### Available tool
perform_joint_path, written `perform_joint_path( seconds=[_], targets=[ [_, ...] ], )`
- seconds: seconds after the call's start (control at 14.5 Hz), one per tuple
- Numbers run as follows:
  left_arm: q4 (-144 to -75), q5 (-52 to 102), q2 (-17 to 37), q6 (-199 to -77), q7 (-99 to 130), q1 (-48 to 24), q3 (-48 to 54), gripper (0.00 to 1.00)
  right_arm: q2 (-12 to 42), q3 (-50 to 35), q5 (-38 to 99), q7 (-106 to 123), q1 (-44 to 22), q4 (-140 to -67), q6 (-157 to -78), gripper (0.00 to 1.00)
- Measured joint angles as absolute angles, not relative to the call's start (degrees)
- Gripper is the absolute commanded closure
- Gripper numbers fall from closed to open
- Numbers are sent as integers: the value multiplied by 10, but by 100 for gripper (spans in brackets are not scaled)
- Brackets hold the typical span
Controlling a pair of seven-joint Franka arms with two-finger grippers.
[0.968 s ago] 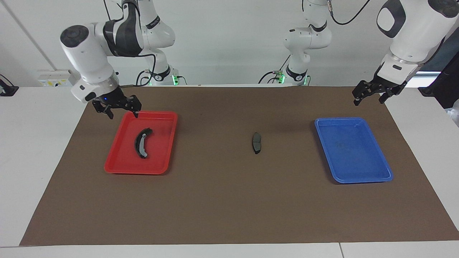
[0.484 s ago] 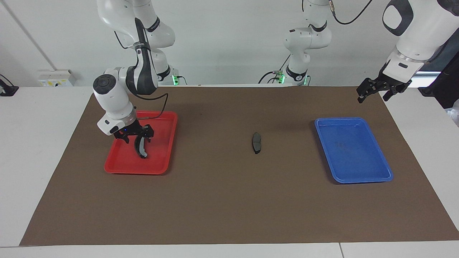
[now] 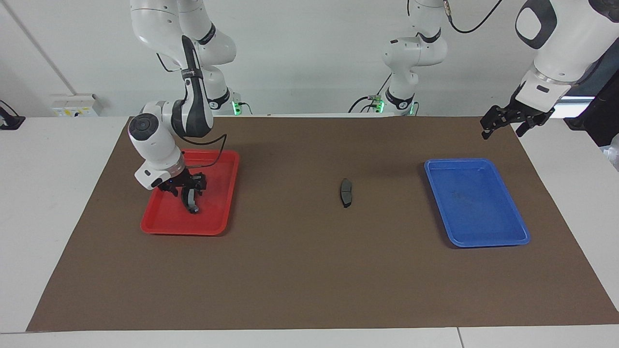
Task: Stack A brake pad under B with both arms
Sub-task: 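Grasp the curved brake pad in the red tray with the right gripper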
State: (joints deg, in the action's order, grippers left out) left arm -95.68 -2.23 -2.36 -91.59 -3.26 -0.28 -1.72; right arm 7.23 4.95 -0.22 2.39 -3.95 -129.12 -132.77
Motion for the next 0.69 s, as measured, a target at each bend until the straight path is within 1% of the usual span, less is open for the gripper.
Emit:
perform_joint_path(
  seconds=[0.14, 0.21, 0.41, 0.55, 0.69],
  targets=[
    [-957, -22, -24, -916, -33, -3, -17, 0, 72, 49, -2, 25, -39, -1294, -1328, 30],
    [-957, -22, -24, -916, -33, -3, -17, 0, 72, 49, -2, 25, -39, -1296, -1328, 34],
    [-957, -22, -24, -916, -33, -3, -17, 0, 72, 50, -2, 26, -37, -1300, -1328, 56],
    [-957, -22, -24, -916, -33, -3, -17, 0, 72, 50, -2, 29, -31, -1301, -1327, 83],
    [-957, -22, -24, -916, -33, -3, -17, 0, 71, 50, -2, 30, -30, -1300, -1324, 94]
  ],
)
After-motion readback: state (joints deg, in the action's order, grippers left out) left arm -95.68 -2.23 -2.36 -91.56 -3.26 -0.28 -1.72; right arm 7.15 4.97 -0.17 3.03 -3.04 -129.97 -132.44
